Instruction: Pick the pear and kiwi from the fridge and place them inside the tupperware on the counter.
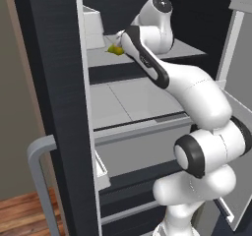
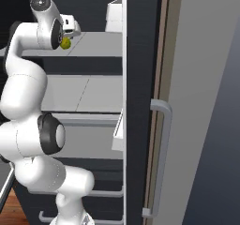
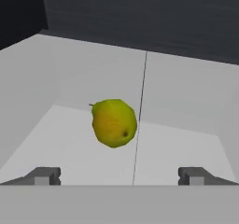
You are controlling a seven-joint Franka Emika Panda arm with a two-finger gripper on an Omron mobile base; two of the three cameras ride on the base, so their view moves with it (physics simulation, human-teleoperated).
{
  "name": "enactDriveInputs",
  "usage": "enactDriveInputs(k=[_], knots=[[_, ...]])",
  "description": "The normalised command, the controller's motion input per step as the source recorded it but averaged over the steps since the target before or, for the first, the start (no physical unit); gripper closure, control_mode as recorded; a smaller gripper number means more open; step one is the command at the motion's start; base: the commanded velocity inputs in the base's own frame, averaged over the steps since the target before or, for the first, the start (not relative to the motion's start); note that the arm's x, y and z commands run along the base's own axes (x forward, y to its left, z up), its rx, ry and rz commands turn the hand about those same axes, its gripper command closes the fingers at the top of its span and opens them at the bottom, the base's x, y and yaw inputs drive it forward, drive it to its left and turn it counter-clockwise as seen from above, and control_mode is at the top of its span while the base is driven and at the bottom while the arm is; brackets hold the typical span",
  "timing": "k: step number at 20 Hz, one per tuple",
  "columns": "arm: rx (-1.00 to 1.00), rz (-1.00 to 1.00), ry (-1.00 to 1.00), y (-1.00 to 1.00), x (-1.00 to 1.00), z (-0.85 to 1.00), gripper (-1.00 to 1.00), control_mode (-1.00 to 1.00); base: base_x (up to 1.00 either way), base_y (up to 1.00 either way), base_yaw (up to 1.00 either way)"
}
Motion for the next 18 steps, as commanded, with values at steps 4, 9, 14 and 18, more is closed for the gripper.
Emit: enactDriveInputs(k=[4, 9, 14, 18], knots=[[-0.03, 0.0, 0.0, 0.14, 0.2, -0.08, -1.0, -1.0, 0.0, 0.0, 0.0], [-0.01, 0.0, 0.0, 0.1, 0.22, -0.05, -1.0, -1.0, 0.0, 0.0, 0.0], [0.0, 0.0, 0.0, 0.08, 0.24, -0.06, -1.0, -1.0, 0.0, 0.0, 0.0], [0.0, 0.0, 0.0, 0.02, 0.1, -0.09, -1.0, -1.0, 0.0, 0.0, 0.0]])
